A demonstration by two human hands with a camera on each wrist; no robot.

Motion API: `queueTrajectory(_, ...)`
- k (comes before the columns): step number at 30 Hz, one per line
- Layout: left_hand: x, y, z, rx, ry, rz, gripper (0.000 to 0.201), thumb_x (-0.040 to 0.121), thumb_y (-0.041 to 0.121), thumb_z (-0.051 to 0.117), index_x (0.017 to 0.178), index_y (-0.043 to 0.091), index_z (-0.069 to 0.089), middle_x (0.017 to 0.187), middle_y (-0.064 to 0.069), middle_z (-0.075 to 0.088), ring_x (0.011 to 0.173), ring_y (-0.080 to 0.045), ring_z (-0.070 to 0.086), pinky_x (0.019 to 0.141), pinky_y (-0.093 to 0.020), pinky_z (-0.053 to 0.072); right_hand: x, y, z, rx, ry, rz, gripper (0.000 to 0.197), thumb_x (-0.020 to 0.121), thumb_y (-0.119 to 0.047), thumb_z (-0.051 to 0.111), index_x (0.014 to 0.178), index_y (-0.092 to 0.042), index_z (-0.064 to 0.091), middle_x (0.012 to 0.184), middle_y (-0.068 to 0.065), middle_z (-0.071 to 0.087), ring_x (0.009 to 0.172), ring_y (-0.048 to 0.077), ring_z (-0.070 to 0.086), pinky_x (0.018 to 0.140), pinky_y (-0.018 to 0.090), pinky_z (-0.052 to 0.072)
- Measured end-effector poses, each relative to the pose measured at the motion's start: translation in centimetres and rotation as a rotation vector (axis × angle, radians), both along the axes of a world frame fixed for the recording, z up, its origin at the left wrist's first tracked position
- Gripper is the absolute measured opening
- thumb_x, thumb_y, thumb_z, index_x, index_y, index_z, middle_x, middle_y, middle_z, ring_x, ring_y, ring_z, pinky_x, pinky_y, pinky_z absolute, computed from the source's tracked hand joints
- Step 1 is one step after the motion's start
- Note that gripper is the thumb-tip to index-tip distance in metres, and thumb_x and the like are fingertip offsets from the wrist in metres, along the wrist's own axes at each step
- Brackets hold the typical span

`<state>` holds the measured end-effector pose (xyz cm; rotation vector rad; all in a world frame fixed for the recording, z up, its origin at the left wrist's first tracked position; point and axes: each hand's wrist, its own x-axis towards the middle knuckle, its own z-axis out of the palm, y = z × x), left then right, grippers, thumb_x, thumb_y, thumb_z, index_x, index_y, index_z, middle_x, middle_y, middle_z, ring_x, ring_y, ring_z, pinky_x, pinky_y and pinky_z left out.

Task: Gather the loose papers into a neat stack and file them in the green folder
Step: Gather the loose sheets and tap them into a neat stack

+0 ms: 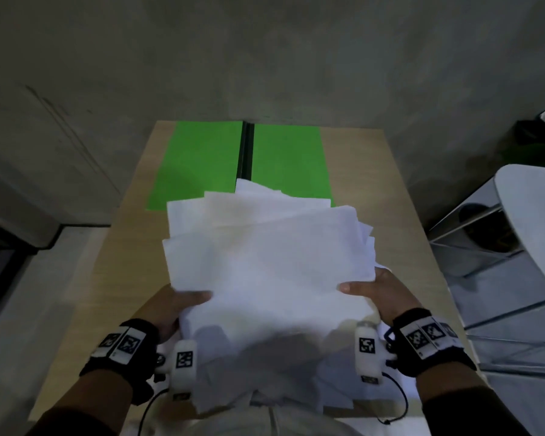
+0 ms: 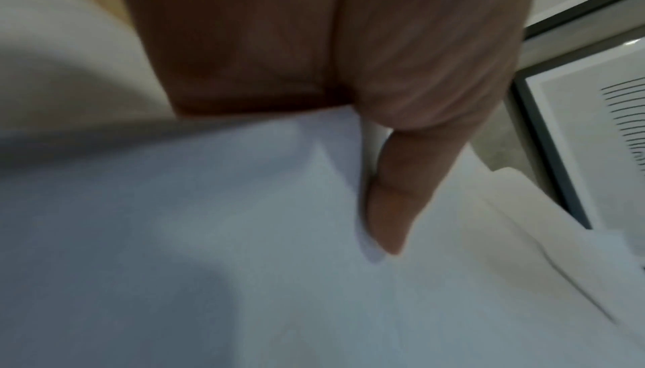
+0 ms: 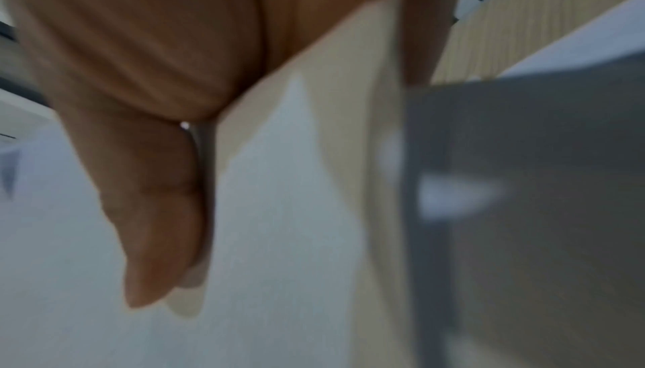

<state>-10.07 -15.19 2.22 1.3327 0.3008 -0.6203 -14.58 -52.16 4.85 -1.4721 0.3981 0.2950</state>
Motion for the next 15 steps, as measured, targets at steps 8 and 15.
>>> queueTrajectory(8,-0.1,0.1,0.8,0.206,-0.151,-0.05,0.076,0.042,0.04,0.085,0.111,0.013,0.066,0.105,-0.007,0.074,0.097,-0.027,0.069,0.09,-0.047,0.052,-0.9,-0.2,1.6,0.064,-0.062,0.012,0.076,0.026,-0.038,0.094,0.094,-0.013,0.076,0.098,0.016,0.074,0.089,0.034,0.071,0.078,0.042,0.057)
queueTrajectory(15,-0.2,-0.4,2.7,0.205,-0.394,0.183,0.042,0.058,0.029,0.082,0.096,0.02,0.066,0.08,0.02,0.074,0.085,-0.002,0.068,0.086,-0.026,0.051,-1.0,0.4,3.5,0.105,-0.183,-0.064,0.052,0.036,-0.025,0.093,0.085,-0.017,0.078,0.091,0.006,0.077,0.082,0.02,0.073,0.063,0.025,0.056)
